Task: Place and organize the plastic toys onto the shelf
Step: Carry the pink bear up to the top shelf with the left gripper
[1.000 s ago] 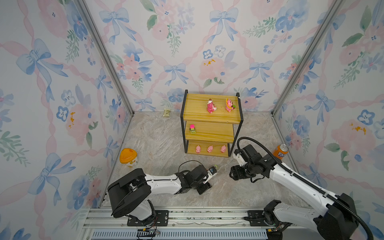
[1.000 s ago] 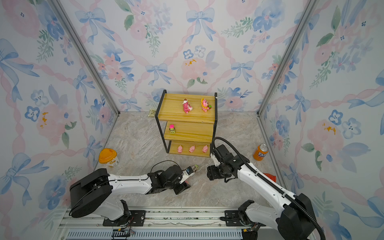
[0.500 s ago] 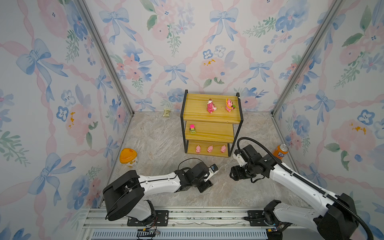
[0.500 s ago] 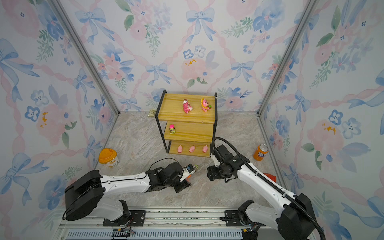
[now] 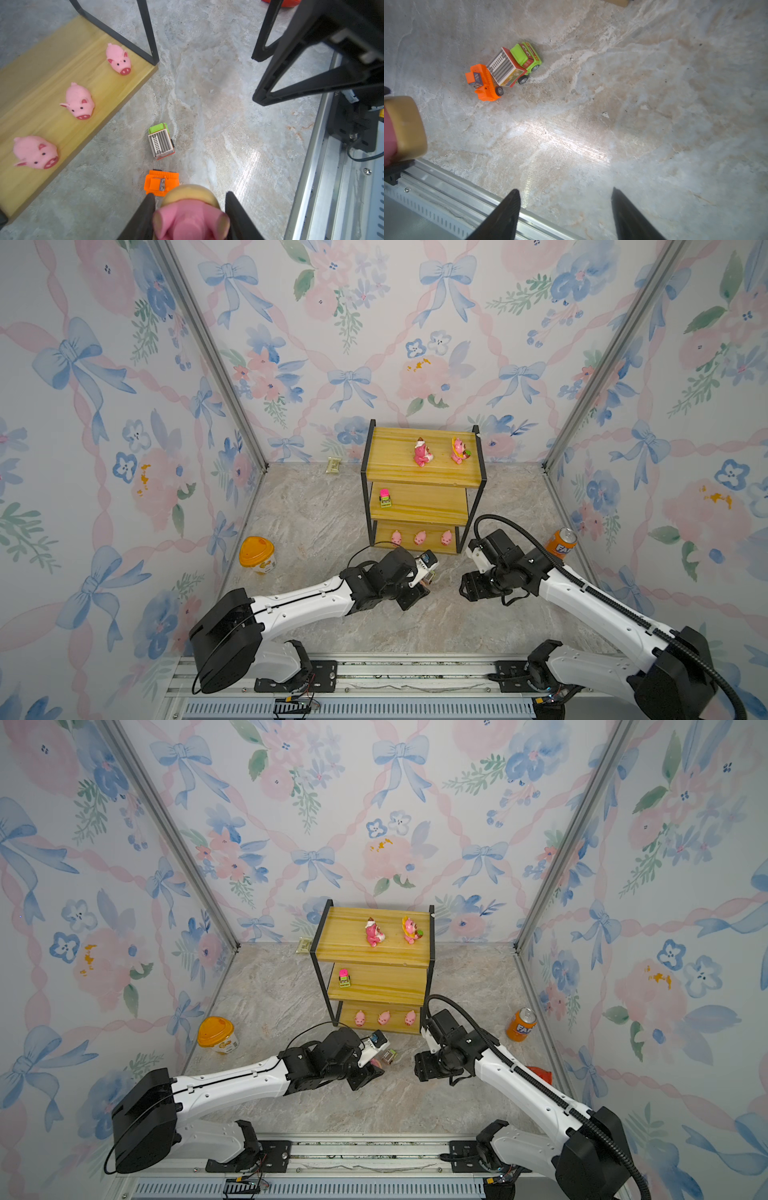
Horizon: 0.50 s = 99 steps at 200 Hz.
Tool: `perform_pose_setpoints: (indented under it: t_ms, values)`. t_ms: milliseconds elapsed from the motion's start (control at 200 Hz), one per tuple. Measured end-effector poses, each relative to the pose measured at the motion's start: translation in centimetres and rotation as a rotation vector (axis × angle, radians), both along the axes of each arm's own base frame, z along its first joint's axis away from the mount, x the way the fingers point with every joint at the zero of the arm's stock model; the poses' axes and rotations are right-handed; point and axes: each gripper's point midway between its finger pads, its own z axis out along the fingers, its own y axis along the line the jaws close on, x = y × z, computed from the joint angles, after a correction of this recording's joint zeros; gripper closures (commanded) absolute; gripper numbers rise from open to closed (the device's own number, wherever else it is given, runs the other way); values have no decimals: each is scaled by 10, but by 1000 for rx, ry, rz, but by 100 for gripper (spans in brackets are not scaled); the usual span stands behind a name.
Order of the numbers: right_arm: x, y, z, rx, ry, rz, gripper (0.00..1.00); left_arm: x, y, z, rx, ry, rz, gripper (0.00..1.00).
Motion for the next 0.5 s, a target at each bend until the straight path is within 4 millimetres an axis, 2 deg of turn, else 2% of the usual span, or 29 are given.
perform_pose_setpoints:
  t_ms: [120, 345, 495]
  values:
    - [1, 1, 0, -4, 5, 3, 28, 3, -3, 18, -13, -9, 2, 100]
    - [1, 1, 1, -6, 5, 9, 28, 14, -11, 87, -111, -83, 9, 100]
    - [0, 1, 1, -7, 12, 16, 28, 23, -8, 118, -140, -125, 17, 100]
